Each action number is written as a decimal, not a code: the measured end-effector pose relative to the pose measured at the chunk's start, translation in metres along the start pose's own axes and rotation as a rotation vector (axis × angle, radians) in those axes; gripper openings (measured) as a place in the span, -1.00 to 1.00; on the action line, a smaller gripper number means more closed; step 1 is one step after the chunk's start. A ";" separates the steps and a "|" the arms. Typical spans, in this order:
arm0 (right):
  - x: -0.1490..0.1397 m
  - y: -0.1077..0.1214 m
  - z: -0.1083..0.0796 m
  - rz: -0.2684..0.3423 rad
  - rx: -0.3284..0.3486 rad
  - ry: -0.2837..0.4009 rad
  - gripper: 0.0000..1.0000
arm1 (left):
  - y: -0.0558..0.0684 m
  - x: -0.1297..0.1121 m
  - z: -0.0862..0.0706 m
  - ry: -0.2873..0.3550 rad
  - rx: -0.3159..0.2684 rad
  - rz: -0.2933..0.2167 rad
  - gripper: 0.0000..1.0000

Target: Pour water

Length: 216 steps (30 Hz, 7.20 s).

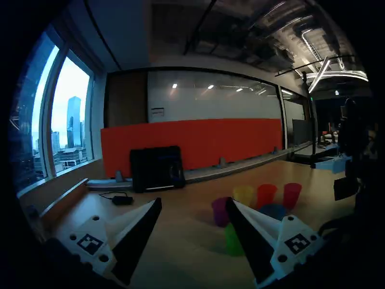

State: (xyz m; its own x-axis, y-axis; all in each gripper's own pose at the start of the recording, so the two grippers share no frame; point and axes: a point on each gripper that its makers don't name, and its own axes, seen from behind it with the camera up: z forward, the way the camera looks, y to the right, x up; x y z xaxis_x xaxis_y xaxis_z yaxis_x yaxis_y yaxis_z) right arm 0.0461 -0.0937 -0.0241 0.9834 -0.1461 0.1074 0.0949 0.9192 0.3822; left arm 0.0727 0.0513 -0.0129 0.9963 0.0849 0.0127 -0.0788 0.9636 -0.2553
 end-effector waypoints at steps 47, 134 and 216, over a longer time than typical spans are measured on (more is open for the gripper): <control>0.019 0.055 -0.024 0.103 -0.373 0.191 0.98 | -0.052 -0.056 -0.009 0.044 0.311 -0.048 0.97; -0.035 0.060 0.003 0.117 -0.354 0.163 0.99 | -0.050 -0.075 0.002 0.023 0.265 -0.081 0.97; -0.056 0.091 -0.006 0.125 -0.397 0.134 0.98 | -0.050 -0.076 0.002 0.022 0.265 -0.081 0.97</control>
State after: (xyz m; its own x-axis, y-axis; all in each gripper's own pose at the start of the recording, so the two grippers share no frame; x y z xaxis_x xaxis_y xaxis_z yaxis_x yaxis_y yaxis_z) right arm 0.0006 0.0002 -0.0010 1.0000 -0.0004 0.0004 0.0004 0.9999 -0.0112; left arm 0.0012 -0.0023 0.0010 1.0000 0.0023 0.0006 -0.0023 1.0000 0.0072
